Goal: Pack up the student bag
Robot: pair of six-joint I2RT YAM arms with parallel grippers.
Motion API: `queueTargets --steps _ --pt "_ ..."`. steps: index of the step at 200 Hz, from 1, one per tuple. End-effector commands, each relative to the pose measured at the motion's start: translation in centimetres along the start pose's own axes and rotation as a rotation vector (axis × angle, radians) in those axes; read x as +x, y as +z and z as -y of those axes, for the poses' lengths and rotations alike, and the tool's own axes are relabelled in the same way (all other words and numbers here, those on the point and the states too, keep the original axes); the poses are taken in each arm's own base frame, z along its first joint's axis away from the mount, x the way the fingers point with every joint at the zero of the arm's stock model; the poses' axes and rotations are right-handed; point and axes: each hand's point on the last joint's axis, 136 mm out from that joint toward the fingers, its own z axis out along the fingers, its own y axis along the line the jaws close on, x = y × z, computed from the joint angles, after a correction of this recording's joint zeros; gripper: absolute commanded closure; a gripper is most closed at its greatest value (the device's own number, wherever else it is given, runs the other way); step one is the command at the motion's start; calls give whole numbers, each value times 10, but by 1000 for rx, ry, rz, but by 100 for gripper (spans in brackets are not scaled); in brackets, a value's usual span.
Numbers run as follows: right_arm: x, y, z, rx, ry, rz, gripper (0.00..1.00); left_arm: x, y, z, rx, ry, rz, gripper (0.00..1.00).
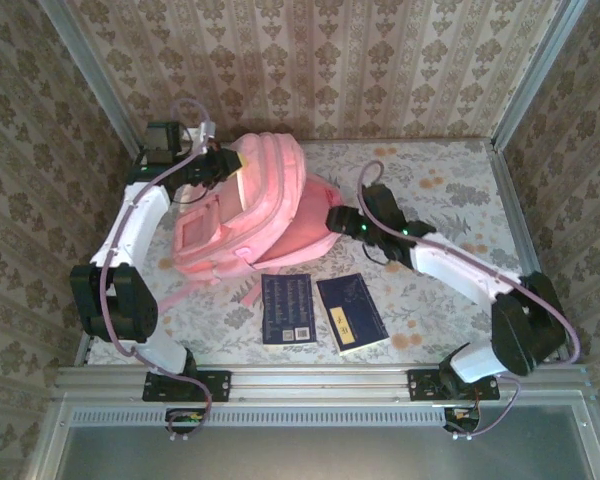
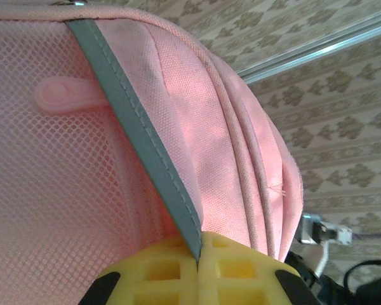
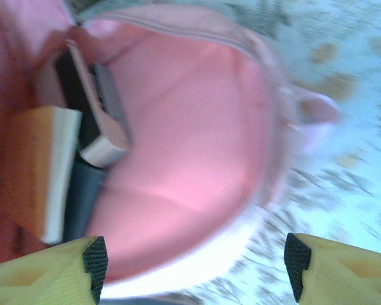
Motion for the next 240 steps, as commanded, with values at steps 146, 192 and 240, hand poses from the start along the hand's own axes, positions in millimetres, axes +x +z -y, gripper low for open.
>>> queueTargets --steps 146,192,240 --pt "134 -54 82 95 63 -321 26 241 50 -7 -90 -147 -89 33" --pt "145 -45 92 105 159 -363 26 294 81 -11 -91 -218 -192 29" --pt "156 -38 108 160 205 -374 26 322 108 -18 -102 -267 -256 31"
